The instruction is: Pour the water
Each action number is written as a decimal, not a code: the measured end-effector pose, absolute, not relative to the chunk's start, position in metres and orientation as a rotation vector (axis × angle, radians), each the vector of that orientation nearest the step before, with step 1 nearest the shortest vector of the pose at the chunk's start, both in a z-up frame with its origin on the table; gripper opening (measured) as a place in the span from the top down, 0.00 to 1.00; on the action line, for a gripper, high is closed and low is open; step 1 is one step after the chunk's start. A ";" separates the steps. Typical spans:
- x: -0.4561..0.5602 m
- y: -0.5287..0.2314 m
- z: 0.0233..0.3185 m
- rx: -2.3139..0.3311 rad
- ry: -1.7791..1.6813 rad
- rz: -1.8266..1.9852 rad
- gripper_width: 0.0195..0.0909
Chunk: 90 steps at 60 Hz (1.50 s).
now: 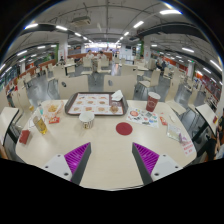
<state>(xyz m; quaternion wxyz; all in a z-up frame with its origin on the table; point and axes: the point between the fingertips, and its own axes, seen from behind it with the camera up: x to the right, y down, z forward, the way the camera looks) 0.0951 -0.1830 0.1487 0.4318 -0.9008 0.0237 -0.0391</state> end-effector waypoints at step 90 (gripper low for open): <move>-0.291 0.020 0.064 -1.975 -0.045 0.065 0.73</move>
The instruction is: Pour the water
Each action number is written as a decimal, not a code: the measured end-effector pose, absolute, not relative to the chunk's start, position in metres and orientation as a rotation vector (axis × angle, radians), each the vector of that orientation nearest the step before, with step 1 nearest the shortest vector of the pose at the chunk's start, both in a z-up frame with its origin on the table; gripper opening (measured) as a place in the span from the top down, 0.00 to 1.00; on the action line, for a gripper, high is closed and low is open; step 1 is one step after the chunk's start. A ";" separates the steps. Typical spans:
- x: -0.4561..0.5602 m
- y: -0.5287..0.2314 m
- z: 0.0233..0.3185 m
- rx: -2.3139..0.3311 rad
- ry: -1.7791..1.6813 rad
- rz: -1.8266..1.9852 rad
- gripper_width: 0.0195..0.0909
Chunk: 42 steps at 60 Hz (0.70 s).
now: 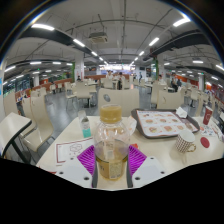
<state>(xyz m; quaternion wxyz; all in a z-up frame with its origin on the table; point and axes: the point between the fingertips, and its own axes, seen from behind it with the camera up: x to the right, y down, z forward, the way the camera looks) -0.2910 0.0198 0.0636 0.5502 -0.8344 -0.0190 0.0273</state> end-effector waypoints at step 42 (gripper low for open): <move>-0.151 0.109 0.196 -1.294 1.317 1.638 0.73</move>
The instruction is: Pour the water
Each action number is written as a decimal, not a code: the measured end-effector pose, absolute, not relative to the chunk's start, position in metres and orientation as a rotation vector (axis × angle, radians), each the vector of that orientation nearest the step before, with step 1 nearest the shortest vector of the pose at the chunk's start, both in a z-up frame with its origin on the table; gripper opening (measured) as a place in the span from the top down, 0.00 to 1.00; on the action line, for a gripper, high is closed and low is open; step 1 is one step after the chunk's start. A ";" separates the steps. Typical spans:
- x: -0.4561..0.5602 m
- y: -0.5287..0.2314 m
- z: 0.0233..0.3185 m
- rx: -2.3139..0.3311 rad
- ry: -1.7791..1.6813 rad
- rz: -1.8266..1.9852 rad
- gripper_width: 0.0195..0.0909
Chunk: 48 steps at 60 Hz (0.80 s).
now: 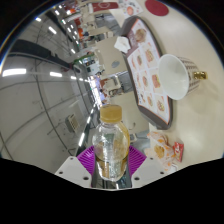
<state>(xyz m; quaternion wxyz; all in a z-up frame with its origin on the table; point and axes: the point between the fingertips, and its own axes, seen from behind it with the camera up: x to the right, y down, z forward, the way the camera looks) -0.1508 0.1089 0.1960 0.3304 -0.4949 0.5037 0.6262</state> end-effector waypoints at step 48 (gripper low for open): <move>0.005 0.097 0.250 -1.708 0.517 0.788 0.73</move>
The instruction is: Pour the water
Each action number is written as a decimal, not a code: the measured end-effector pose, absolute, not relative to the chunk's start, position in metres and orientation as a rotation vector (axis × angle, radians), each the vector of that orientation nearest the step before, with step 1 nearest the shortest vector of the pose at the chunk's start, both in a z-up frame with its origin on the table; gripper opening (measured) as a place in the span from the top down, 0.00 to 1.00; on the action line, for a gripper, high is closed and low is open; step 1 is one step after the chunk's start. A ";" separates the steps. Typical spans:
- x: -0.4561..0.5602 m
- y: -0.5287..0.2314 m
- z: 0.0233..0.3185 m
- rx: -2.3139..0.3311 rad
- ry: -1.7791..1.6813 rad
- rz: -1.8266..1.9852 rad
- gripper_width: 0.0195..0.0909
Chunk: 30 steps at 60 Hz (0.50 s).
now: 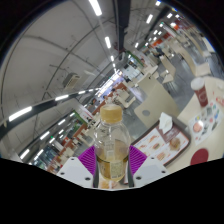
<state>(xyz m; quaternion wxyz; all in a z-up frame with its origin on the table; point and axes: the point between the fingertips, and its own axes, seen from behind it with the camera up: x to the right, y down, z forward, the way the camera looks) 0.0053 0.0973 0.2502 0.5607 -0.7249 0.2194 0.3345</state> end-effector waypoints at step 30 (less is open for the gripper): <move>0.177 0.073 0.098 -1.943 0.105 0.034 0.73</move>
